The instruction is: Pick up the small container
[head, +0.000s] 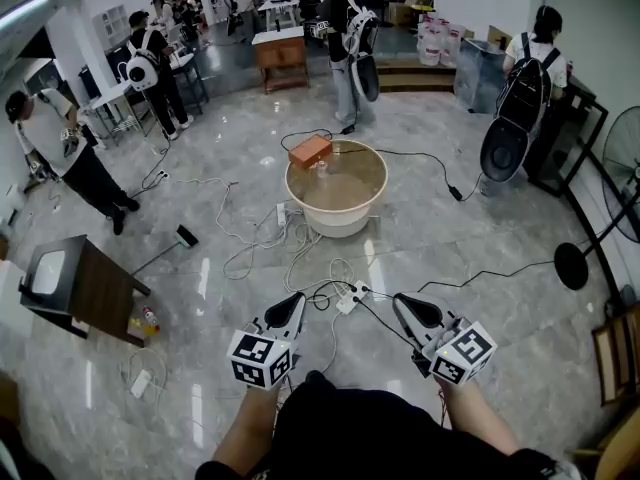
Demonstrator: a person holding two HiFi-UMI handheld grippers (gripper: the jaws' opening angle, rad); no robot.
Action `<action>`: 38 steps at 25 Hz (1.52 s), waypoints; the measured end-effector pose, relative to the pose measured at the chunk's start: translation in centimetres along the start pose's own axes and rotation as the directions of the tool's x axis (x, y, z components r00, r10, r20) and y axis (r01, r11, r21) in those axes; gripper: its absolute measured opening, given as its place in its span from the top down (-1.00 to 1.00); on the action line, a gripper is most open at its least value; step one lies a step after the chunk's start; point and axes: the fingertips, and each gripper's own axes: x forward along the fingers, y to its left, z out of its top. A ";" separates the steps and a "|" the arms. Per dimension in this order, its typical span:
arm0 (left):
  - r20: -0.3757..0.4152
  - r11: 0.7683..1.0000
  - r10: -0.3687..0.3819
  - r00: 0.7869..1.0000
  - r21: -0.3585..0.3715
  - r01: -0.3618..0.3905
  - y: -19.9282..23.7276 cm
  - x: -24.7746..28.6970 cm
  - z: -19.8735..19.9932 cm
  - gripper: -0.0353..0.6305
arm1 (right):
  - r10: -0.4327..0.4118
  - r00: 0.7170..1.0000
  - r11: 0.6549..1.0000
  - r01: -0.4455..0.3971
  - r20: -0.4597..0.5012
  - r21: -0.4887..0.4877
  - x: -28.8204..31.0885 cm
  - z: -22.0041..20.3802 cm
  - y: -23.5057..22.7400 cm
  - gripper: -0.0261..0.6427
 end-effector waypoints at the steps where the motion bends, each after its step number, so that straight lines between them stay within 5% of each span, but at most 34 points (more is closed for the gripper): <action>1: -0.003 1.000 0.005 1.000 -0.004 -0.005 0.1 0.0 -0.2 0.83 | 0.000 1.000 1.000 0.000 -0.001 0.009 -0.2 -0.2 -0.1 0.89; 17: -0.043 0.998 0.012 0.999 -0.054 -0.015 7.9 7.4 -1.3 0.83 | 0.012 0.999 0.997 -0.008 -0.052 0.079 8.2 -1.4 -7.2 0.88; 28: -0.022 0.995 -0.061 0.998 -0.079 0.060 18.9 19.0 1.9 0.83 | 0.004 0.992 0.999 0.001 -0.124 0.045 22.9 0.9 -15.7 0.88; 38: -0.020 0.994 -0.049 0.999 -0.098 0.047 29.0 22.9 3.2 0.83 | 0.125 0.972 0.991 -0.110 -0.197 0.082 36.2 -0.1 -15.7 0.88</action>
